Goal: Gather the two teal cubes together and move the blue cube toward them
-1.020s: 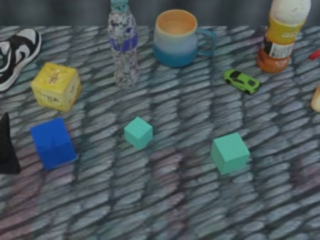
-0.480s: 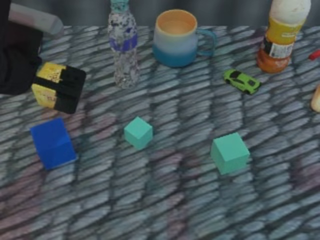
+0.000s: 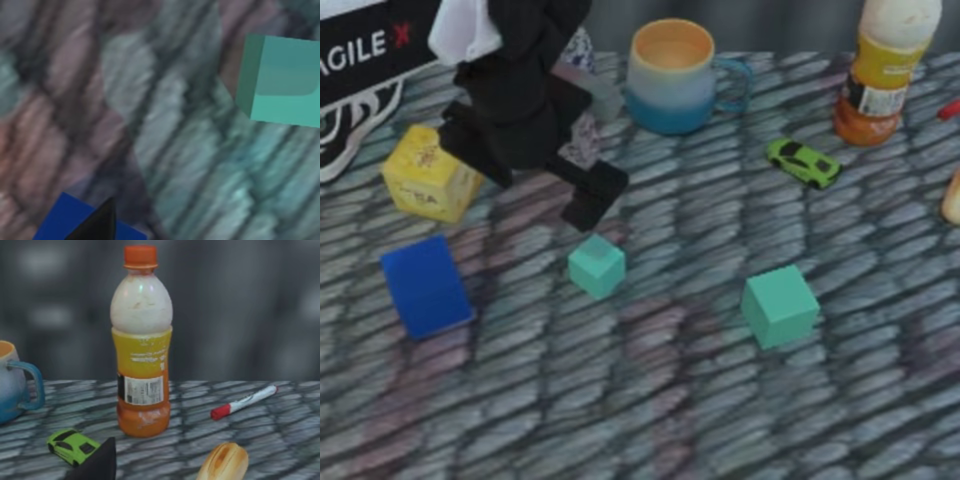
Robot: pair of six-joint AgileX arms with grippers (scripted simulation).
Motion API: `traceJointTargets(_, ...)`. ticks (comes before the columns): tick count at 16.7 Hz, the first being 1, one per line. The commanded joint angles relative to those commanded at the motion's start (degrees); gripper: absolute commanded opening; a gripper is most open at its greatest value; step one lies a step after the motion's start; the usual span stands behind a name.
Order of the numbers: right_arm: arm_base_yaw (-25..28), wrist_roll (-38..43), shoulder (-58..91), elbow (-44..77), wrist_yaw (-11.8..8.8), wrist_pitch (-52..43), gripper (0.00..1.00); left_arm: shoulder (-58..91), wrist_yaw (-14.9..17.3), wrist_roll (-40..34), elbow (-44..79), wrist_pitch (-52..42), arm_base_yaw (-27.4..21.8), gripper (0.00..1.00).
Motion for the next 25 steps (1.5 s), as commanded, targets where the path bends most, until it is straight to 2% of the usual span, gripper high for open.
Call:
traceJointTargets(5, 0.0, 0.0, 0.0, 0.0, 0.0, 0.0, 1.0, 13.6, -0.1, 1.2, 12.7, -6.6, -3.1, 1.0)
traceJointTargets(13, 0.0, 0.0, 0.0, 0.0, 0.0, 0.0, 1.0, 15.0, -0.1, 1.3, 14.0, -7.1, -3.2, 1.0)
traceJointTargets(21, 0.0, 0.0, 0.0, 0.0, 0.0, 0.0, 1.0, 20.5, -0.1, 1.5, 4.7, 8.0, -3.4, 1.0)
traceJointTargets(25, 0.0, 0.0, 0.0, 0.0, 0.0, 0.0, 1.0, 21.2, -0.1, 1.5, 3.9, 9.1, -3.4, 1.0)
